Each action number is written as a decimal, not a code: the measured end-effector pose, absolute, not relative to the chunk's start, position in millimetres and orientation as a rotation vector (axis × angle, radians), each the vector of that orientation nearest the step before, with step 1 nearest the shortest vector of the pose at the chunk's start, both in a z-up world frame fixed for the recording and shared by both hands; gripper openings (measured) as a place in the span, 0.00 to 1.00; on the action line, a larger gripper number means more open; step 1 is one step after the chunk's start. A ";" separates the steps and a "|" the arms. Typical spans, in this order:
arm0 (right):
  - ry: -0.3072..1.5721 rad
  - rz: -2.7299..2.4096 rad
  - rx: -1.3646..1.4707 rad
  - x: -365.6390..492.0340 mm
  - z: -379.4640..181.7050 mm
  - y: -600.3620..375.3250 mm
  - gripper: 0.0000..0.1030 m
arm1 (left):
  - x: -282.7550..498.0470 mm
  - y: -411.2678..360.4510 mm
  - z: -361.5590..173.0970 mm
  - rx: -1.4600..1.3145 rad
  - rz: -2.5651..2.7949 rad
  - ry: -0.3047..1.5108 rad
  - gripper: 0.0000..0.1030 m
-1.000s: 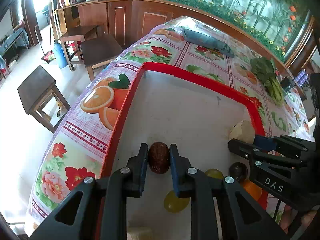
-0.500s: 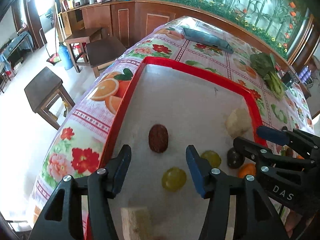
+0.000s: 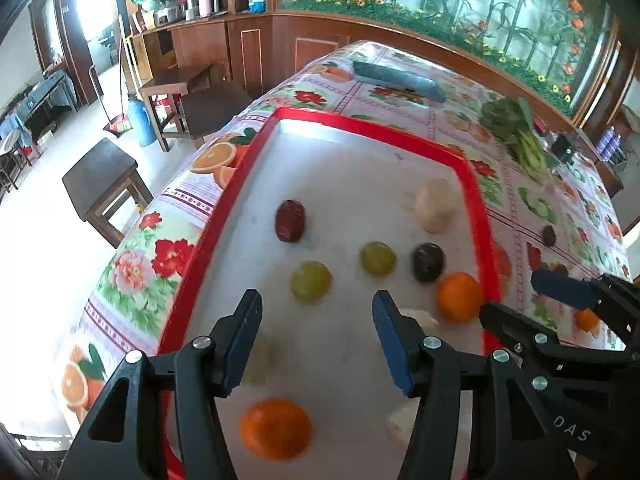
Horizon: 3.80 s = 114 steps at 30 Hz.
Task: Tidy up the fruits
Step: 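Move both open tools back over the fruit pile, then grasp a red date with the left tool while the right tool grasps a mandarin, then carry the date and the mandarin in both tools over the white tray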
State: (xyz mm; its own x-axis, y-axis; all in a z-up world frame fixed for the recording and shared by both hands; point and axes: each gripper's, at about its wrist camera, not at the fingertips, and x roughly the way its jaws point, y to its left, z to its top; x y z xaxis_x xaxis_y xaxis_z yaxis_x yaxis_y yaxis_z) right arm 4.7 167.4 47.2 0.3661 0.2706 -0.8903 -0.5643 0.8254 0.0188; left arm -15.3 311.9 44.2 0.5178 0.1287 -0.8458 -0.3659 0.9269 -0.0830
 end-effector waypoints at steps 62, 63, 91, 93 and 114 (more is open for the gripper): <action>1.126 0.366 0.136 25.9 13.2 -67.8 0.68 | 76.5 118.8 19.0 -0.150 0.010 1.057 0.26; 1.131 0.364 0.134 29.9 11.2 -62.6 0.68 | 73.7 121.2 19.6 -0.158 0.008 1.056 0.26; 1.074 0.291 0.051 -13.3 40.7 -50.5 0.34 | 10.4 138.7 39.5 -0.258 -0.154 1.011 0.26; 1.071 0.303 0.047 -14.3 43.6 -42.7 0.34 | 6.7 143.9 43.4 -0.256 -0.144 1.000 0.26; 1.057 0.584 -0.071 -10.0 65.9 108.5 0.35 | -30.2 263.0 62.1 -0.318 0.098 0.934 0.26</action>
State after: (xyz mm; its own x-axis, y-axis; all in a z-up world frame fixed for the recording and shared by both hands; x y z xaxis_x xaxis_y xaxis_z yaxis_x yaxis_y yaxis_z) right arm -10.0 108.5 65.9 0.3554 0.4181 -0.8360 -0.4848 0.8471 0.2176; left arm -30.2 263.0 62.1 0.5943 -0.0539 -0.8024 -0.2193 0.9491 -0.2262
